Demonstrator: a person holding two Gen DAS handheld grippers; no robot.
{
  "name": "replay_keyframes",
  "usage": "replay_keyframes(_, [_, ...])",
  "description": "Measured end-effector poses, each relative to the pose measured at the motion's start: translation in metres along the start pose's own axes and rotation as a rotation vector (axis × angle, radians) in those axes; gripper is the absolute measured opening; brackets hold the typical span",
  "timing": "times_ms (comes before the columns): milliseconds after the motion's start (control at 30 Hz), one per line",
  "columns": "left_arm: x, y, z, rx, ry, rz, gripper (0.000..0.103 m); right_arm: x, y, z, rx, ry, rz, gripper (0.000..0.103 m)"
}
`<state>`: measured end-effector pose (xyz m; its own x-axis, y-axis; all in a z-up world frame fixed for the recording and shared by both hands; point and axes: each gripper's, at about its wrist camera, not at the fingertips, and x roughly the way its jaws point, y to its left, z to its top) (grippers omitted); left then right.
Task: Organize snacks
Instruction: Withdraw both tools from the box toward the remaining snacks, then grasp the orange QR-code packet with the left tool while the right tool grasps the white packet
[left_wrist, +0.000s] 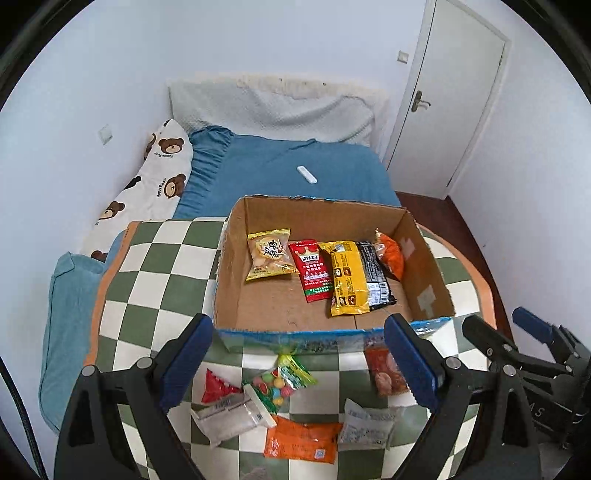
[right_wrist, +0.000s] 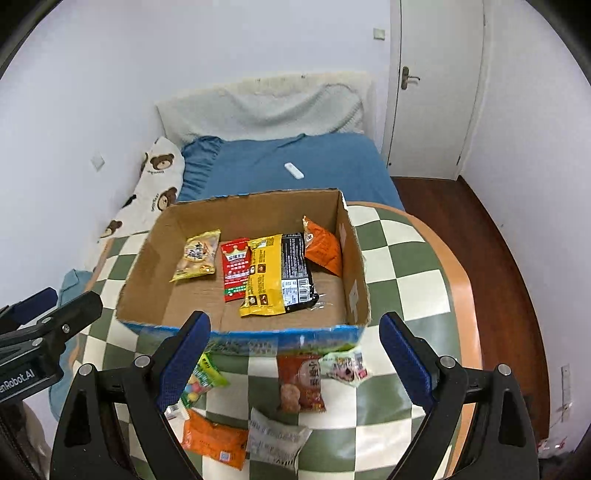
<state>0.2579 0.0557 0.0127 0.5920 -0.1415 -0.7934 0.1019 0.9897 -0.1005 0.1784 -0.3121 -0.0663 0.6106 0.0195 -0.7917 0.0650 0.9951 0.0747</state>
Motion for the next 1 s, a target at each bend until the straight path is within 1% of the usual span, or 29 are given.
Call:
replay_keyframes(67, [-0.006,0.002,-0.007,-0.007,0.001,0.001,0.095,-0.008,0.000,-0.008,0.012,0.002,0.018,0.095])
replay_keyframes(133, [-0.005,0.007,-0.015,-0.023,0.024,0.006,0.095,-0.011,-0.001,-0.016,0.023,0.016,0.029,0.095])
replay_keyframes(200, [0.007,0.014,-0.031,-0.058,0.084,0.007,0.095,-0.006,-0.006,-0.029,0.047,0.050,0.045,0.095])
replay_keyframes(267, [0.027,0.022,-0.055,-0.101,0.168,-0.008,0.095,0.007,-0.013,-0.043,0.071,0.101,0.055,0.095])
replay_keyframes(333, [0.048,0.023,-0.078,-0.086,0.236,-0.011,0.095,0.018,-0.019,-0.056,0.084,0.149,0.076,0.095])
replay_keyframes(367, [0.065,0.018,-0.093,-0.033,0.281,0.001,0.095,0.027,-0.023,-0.066,0.088,0.188,0.093,0.095])
replay_keyframes(400, [0.077,0.013,-0.106,0.028,0.311,0.009,0.095,0.031,-0.025,-0.072,0.089,0.206,0.099,0.093])
replay_keyframes(433, [0.092,0.004,-0.120,0.122,0.348,0.023,0.095,0.036,-0.028,-0.079,0.089,0.223,0.106,0.091])
replay_keyframes(467, [0.104,-0.005,-0.133,0.216,0.376,0.044,0.095,0.041,-0.031,-0.089,0.084,0.244,0.103,0.086])
replay_keyframes(500, [0.114,-0.013,-0.145,0.300,0.396,0.054,0.095,0.044,-0.032,-0.096,0.078,0.259,0.096,0.084])
replay_keyframes(533, [0.123,-0.019,-0.155,0.466,0.400,0.130,0.095,0.049,-0.035,-0.105,0.071,0.278,0.089,0.084])
replay_keyframes(567, [0.135,-0.027,-0.172,0.584,0.435,0.146,0.095,0.052,-0.037,-0.113,0.067,0.294,0.086,0.084])
replay_keyframes(633, [0.146,-0.036,-0.191,0.733,0.455,0.153,0.095,0.059,-0.039,-0.126,0.061,0.325,0.081,0.084])
replay_keyframes(667, [0.152,-0.043,-0.203,0.835,0.470,0.163,0.095,0.063,-0.042,-0.136,0.061,0.347,0.082,0.084])
replay_keyframes(767, [0.163,-0.059,-0.225,1.039,0.481,0.164,0.095,0.071,-0.047,-0.152,0.060,0.386,0.072,0.084])
replay_keyframes(867, [0.180,-0.068,-0.244,1.193,0.527,0.160,0.095,0.075,-0.053,-0.161,0.060,0.404,0.057,0.084])
replay_keyframes(933, [0.190,-0.069,-0.254,1.254,0.546,0.165,0.094,0.076,-0.055,-0.163,0.056,0.407,0.048,0.084])
replay_keyframes(967, [0.194,-0.069,-0.260,1.285,0.541,0.166,0.089,0.076,-0.056,-0.163,0.051,0.406,0.046,0.084])
replay_keyframes(1000, [0.195,-0.068,-0.262,1.285,0.540,0.163,0.086,0.075,-0.056,-0.162,0.046,0.404,0.043,0.084])
